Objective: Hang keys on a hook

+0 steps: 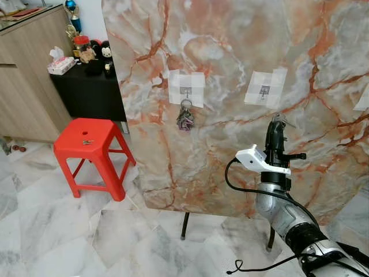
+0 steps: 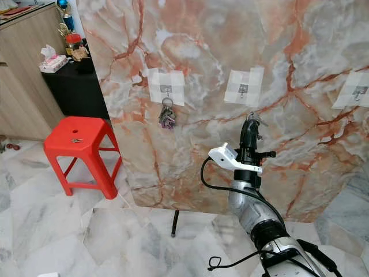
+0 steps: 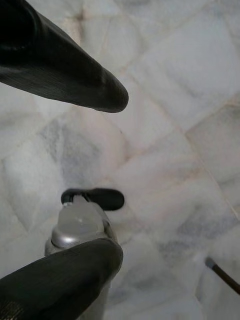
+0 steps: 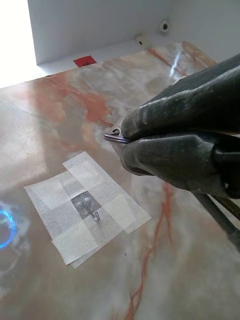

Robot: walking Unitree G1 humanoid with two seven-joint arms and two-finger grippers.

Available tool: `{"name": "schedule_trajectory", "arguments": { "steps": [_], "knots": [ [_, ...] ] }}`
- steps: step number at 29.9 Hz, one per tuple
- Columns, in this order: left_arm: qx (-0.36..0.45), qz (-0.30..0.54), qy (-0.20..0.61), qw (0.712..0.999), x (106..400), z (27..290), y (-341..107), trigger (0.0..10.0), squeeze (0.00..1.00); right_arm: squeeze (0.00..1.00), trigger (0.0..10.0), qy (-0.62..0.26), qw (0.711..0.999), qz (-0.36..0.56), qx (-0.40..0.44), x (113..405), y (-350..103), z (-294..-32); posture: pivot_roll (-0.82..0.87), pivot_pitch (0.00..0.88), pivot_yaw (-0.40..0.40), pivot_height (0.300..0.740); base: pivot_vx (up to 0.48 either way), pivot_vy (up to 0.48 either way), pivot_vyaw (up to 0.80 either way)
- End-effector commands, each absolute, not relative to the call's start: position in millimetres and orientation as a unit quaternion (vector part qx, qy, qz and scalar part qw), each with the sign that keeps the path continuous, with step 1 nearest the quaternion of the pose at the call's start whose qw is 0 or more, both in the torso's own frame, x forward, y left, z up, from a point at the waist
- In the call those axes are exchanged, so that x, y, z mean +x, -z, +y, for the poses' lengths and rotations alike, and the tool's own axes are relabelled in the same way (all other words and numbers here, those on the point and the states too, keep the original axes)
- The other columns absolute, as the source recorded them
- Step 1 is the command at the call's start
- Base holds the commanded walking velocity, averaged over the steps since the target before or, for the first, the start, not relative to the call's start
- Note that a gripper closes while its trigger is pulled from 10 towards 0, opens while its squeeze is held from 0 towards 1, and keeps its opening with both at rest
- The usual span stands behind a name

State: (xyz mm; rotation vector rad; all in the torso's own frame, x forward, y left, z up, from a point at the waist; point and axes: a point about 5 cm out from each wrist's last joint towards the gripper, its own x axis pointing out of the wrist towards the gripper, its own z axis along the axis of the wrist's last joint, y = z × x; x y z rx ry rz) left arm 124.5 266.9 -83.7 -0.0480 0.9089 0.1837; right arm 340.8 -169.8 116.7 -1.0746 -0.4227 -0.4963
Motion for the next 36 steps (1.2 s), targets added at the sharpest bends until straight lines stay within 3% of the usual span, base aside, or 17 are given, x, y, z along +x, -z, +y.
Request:
{"name": "schedule_trajectory", "arguments": {
  "steps": [1,11,12,14,16,17,19,22,24,27,29,31,36],
  "knots": [
    [-0.024,0.449,-0.087,0.889,122,261,87,10.0,0.00,0.00,10.0,0.234,0.810,-0.201,-0.499,344,-122,-169,0.14,0.000,-0.015,0.740,0.000,0.000,0.00],
    [-0.022,0.437,-0.079,0.896,135,252,86,10.0,0.00,0.00,10.0,0.223,0.829,-0.175,-0.481,344,-116,-169,0.14,0.000,-0.015,0.740,0.000,0.000,0.00],
    [-0.022,0.430,-0.078,0.899,138,253,84,10.0,0.00,0.00,10.0,0.223,0.856,-0.134,-0.447,344,-109,-175,0.14,0.000,-0.015,0.740,0.000,0.000,0.00],
    [-0.021,0.427,-0.078,0.900,140,254,83,10.0,0.00,0.00,10.0,0.221,0.879,-0.098,-0.411,343,-103,-180,0.14,0.000,-0.016,0.740,0.000,0.000,0.00],
    [-0.021,0.428,-0.077,0.900,140,253,83,10.0,0.00,0.00,10.0,0.195,0.935,0.029,-0.296,339,-76,-190,0.13,0.000,-0.015,0.740,0.000,0.000,0.00],
    [-0.021,0.428,-0.077,0.900,140,253,83,10.0,0.00,0.00,10.0,0.195,0.935,0.029,-0.296,339,-76,-190,0.13,0.000,-0.015,0.740,0.000,0.000,0.00],
    [-0.022,0.432,-0.074,0.899,140,248,85,10.0,0.00,0.00,10.0,0.189,0.947,0.158,-0.206,324,-42,-203,0.13,0.000,-0.014,0.740,0.000,0.000,0.00],
    [-0.024,0.437,-0.068,0.896,140,241,87,10.0,0.00,0.00,10.0,0.170,0.935,0.285,-0.128,296,-4,-211,0.13,0.000,-0.015,0.740,0.000,0.000,0.00],
    [-0.024,0.439,-0.066,0.896,140,239,88,10.0,0.00,0.00,10.0,0.155,0.924,0.323,-0.130,285,9,-213,0.13,0.000,-0.015,0.740,0.000,0.000,0.00],
    [-0.024,0.440,-0.066,0.895,142,236,88,10.0,0.00,0.00,10.0,0.027,0.900,0.391,-0.190,266,31,-203,0.13,0.000,-0.009,0.740,0.000,0.000,0.00],
    [-0.023,0.441,-0.063,0.895,143,234,88,10.0,0.00,0.00,10.0,-0.113,0.859,0.408,-0.289,254,42,-193,0.13,0.000,-0.007,0.740,0.000,0.000,0.00],
    [-0.015,0.441,-0.055,0.896,147,231,88,10.0,0.00,0.00,10.0,-0.192,0.821,0.416,-0.341,251,42,-197,0.12,0.000,-0.006,0.740,0.000,0.000,0.00],
    [0.021,0.423,-0.016,0.906,158,232,82,10.0,0.00,0.00,10.0,-0.263,0.814,0.394,-0.336,268,25,-198,0.13,0.000,-0.010,0.740,0.000,0.000,0.00]
  ]
}}
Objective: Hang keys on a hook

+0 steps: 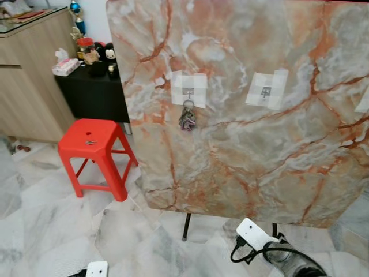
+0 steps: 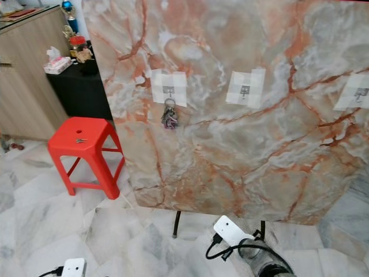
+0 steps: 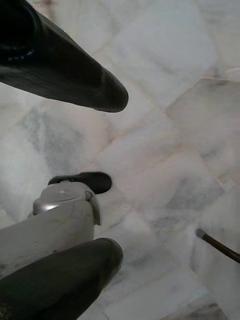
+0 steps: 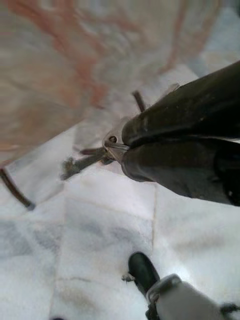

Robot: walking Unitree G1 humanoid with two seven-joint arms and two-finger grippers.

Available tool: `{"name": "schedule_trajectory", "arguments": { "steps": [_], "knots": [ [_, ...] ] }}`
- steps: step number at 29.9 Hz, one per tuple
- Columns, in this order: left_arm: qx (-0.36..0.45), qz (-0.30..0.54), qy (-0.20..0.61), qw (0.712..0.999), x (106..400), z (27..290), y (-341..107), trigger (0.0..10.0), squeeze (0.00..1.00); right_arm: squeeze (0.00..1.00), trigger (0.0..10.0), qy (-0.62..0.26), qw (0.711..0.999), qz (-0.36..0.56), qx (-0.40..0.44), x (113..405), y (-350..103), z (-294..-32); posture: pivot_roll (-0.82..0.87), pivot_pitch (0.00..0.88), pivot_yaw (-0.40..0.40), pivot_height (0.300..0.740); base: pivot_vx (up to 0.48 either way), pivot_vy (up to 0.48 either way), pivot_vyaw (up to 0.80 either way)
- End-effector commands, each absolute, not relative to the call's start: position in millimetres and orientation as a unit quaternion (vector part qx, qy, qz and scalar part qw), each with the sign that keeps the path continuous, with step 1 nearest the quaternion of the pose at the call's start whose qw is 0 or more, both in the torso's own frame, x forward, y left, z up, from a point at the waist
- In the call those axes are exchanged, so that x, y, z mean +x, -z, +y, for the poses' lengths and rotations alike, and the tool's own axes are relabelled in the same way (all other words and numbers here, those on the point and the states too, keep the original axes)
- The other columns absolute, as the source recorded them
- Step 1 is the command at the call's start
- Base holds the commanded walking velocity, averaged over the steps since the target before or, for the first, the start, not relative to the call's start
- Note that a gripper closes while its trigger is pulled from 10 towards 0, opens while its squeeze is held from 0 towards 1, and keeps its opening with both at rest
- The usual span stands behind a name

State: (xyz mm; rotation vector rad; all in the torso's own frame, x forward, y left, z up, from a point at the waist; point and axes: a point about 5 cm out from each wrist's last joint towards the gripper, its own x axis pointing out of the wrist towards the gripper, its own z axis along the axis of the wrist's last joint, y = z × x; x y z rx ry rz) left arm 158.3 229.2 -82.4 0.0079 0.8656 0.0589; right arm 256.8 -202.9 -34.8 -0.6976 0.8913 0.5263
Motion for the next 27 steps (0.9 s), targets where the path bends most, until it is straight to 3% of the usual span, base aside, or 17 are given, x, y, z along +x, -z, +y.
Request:
{"name": "schedule_trajectory", "arguments": {
  "steps": [1,3,5,10,11,13,16,19,25,27],
  "knots": [
    [0.027,0.418,-0.008,0.908,160,234,80,10.0,0.00,0.00,10.0,-0.279,0.810,0.385,-0.344,272,21,-199,0.13,0.000,-0.010,0.740,0.000,0.000,0.00],
    [0.044,0.403,0.007,0.914,166,239,75,10.0,0.00,0.00,10.0,-0.315,0.800,0.363,-0.360,281,10,-198,0.13,0.000,-0.014,0.740,0.000,0.000,0.00],
    [0.072,0.366,0.018,0.928,192,257,55,10.0,0.00,0.00,10.0,-0.373,0.788,0.325,-0.365,299,-13,-192,0.14,0.000,-0.021,0.740,0.000,0.000,0.00],
    [0.090,0.300,0.056,0.948,218,263,32,10.0,0.00,0.00,10.0,-0.409,0.796,0.282,-0.346,313,-33,-180,0.15,0.000,-0.029,0.740,0.000,0.000,0.00],
    [0.105,0.212,0.107,0.966,248,259,0,10.0,0.00,0.00,10.0,-0.457,0.793,0.242,-0.323,321,-51,-166,0.16,0.000,-0.034,0.740,0.000,0.000,0.00],
    [0.113,0.164,0.141,0.970,262,252,-21,10.0,0.00,0.00,10.0,-0.483,0.785,0.222,-0.319,324,-60,-159,0.16,0.000,-0.036,0.740,0.000,0.000,0.00],
    [0.129,0.128,0.205,0.962,271,232,-38,10.0,0.00,0.00,10.0,-0.506,0.763,0.210,-0.343,326,-67,-153,0.17,0.000,-0.039,0.740,0.000,0.000,0.00],
    [0.140,0.103,0.259,0.950,278,212,-52,10.0,0.00,0.00,10.0,-0.513,0.758,0.195,-0.352,330,-74,-147,0.17,0.000,-0.038,0.740,0.000,0.000,0.00],
    [0.155,0.072,0.409,0.896,282,154,-78,10.0,0.00,0.00,10.0,-0.538,0.740,0.166,-0.368,333,-92,-139,0.16,0.000,-0.028,0.740,0.000,0.000,0.00],
    [0.166,0.077,0.431,0.884,280,148,-78,10.0,0.00,0.00,10.0,-0.537,0.738,0.164,-0.374,334,-95,-140,0.16,0.000,-0.024,0.740,0.000,0.000,0.00]
  ]
}}
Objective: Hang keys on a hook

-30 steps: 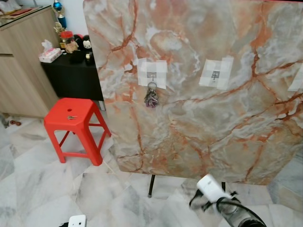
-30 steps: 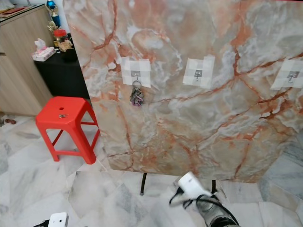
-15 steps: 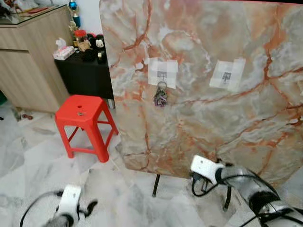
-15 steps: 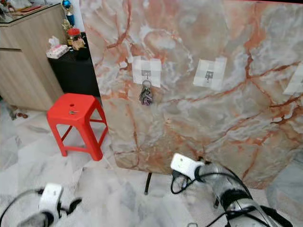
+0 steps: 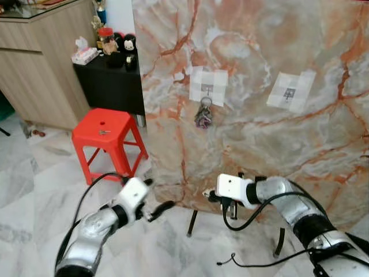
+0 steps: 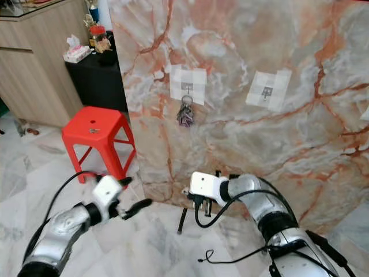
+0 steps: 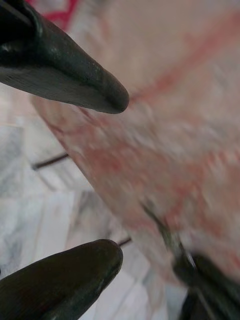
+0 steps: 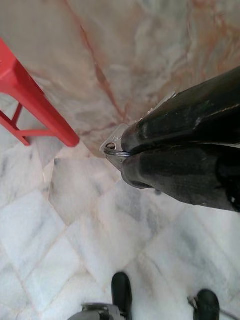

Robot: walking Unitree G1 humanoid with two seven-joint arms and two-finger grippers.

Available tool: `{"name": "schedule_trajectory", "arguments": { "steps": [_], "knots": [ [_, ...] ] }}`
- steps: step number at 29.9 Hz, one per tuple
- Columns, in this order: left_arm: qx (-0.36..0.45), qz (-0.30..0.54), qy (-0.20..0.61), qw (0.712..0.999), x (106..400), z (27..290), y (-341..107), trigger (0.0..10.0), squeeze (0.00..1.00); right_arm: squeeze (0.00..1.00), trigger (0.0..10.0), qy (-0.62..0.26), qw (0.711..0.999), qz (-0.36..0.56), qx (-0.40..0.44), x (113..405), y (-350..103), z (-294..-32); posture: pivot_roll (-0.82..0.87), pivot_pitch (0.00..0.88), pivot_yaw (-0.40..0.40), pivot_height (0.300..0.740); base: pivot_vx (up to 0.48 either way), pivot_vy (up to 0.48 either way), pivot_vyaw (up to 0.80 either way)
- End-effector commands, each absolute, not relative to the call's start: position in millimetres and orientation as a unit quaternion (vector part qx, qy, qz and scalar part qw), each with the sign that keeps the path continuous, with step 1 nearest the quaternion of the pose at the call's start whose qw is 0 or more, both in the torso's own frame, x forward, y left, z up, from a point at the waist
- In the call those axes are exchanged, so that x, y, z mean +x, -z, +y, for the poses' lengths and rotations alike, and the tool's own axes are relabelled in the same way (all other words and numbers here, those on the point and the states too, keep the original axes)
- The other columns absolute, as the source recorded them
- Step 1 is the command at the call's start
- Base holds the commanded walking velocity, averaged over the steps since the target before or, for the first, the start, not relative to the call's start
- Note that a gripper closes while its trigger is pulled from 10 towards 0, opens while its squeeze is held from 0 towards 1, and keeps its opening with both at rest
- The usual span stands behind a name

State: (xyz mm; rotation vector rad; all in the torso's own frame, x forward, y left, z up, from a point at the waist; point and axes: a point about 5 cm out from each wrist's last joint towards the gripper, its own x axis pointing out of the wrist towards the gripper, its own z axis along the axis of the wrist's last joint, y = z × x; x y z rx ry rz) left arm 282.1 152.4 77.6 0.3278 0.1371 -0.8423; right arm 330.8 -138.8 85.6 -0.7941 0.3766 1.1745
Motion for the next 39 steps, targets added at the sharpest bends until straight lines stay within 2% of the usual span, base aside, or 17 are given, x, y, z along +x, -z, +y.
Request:
{"name": "schedule_trajectory", "arguments": {
  "steps": [1,8,10,21,39],
  "knots": [
    [0.171,0.078,0.440,0.878,279,145,-79,10.0,0.00,0.00,10.0,-0.537,0.738,0.162,-0.375,334,-96,-140,0.15,0.000,-0.019,0.740,0.000,0.000,0.00],
    [0.171,0.074,0.471,0.862,281,126,-82,10.0,0.00,0.00,10.0,-0.548,0.727,0.148,-0.386,333,-107,-139,0.14,0.000,0.001,0.740,0.000,0.000,0.00],
    [0.192,0.075,0.485,0.850,284,121,-84,10.0,0.00,0.00,10.0,-0.545,0.722,0.146,-0.400,332,-112,-141,0.14,0.000,0.006,0.740,0.000,0.000,0.00],
    [0.193,0.063,0.506,0.838,290,104,-88,10.0,0.00,0.00,10.0,-0.566,0.715,0.109,-0.395,324,-134,-130,0.13,0.022,0.023,0.740,0.000,0.000,0.00],
    [0.185,0.027,0.453,0.872,306,87,-87,10.0,0.00,0.00,10.0,-0.568,0.717,0.091,-0.394,315,-148,-122,0.13,0.030,0.029,0.740,0.000,0.000,0.00]
  ]
}}
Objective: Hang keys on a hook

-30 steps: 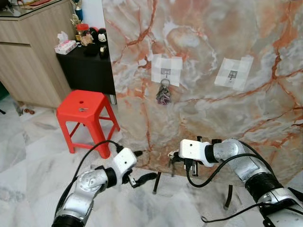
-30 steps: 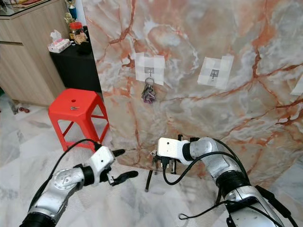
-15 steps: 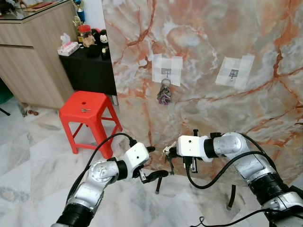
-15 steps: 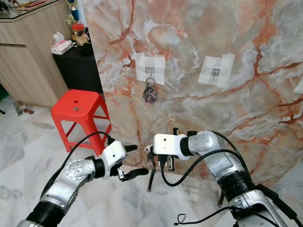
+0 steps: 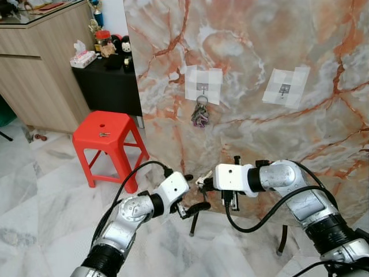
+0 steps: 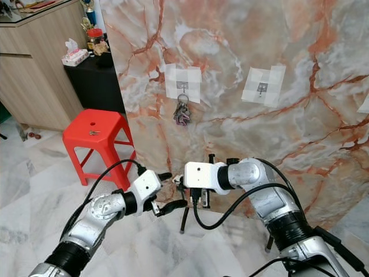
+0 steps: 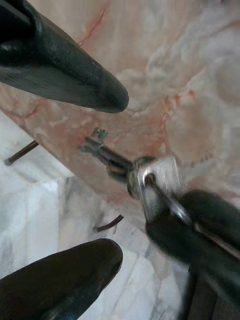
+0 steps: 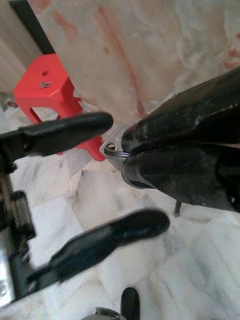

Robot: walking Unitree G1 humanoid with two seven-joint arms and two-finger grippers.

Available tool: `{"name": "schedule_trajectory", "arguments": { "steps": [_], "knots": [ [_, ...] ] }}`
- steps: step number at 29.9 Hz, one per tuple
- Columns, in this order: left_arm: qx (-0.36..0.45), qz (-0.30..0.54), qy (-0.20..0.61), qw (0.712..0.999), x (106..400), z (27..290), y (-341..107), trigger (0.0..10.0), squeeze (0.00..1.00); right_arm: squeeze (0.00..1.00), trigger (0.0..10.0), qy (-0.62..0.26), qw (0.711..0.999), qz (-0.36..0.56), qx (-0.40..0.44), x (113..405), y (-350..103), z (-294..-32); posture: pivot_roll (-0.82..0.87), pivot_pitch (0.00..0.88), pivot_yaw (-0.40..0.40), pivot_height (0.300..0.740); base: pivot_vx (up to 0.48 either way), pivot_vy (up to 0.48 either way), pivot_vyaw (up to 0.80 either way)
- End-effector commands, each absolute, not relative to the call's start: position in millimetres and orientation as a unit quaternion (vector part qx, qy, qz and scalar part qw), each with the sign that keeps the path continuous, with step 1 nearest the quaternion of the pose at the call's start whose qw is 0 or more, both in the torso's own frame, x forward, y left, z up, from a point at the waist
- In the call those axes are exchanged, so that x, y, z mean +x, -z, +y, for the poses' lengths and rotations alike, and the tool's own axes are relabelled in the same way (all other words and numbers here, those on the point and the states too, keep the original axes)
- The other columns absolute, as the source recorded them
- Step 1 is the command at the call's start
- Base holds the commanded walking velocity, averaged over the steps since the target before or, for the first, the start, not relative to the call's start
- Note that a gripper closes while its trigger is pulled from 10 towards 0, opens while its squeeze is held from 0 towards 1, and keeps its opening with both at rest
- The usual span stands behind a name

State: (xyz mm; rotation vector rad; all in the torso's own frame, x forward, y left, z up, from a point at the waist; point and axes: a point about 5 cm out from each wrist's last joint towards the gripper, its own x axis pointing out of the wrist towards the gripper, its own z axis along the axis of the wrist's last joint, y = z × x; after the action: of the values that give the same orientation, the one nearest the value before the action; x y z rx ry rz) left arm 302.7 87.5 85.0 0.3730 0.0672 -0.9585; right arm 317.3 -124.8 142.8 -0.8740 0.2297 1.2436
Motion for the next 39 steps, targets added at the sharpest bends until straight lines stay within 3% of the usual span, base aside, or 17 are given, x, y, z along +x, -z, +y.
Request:
{"name": "schedule_trajectory", "arguments": {
  "steps": [1,10,11,13,14,39],
  "knots": [
    [0.184,0.027,0.452,0.873,306,87,-87,10.0,0.00,0.00,10.0,-0.568,0.718,0.090,-0.393,315,-149,-121,0.12,0.030,0.029,0.740,0.000,0.000,0.00],
    [0.146,0.038,0.447,0.882,306,81,-81,9.6,0.00,0.00,10.0,-0.567,0.722,0.082,-0.387,314,-152,-117,0.12,0.029,0.031,0.740,0.000,0.000,0.00],
    [0.142,0.042,0.446,0.883,306,80,-79,4.2,0.00,0.00,10.0,-0.566,0.723,0.083,-0.386,314,-152,-117,0.12,0.030,0.031,0.740,0.000,0.000,0.00],
    [0.144,0.043,0.445,0.883,306,80,-77,4.2,0.00,0.00,10.0,-0.566,0.724,0.083,-0.386,314,-152,-117,0.12,0.030,0.031,0.740,0.000,0.000,0.00],
    [0.144,0.045,0.445,0.883,306,80,-76,0.0,0.00,0.00,10.0,-0.566,0.724,0.083,-0.386,313,-152,-117,0.12,0.032,0.031,0.740,0.000,0.000,0.00],
    [0.140,0.051,0.451,0.880,305,80,-71,0.0,0.00,0.00,10.0,-0.552,0.739,0.079,-0.378,313,-152,-115,0.12,0.042,0.045,0.740,0.000,0.000,0.00]
  ]
}}
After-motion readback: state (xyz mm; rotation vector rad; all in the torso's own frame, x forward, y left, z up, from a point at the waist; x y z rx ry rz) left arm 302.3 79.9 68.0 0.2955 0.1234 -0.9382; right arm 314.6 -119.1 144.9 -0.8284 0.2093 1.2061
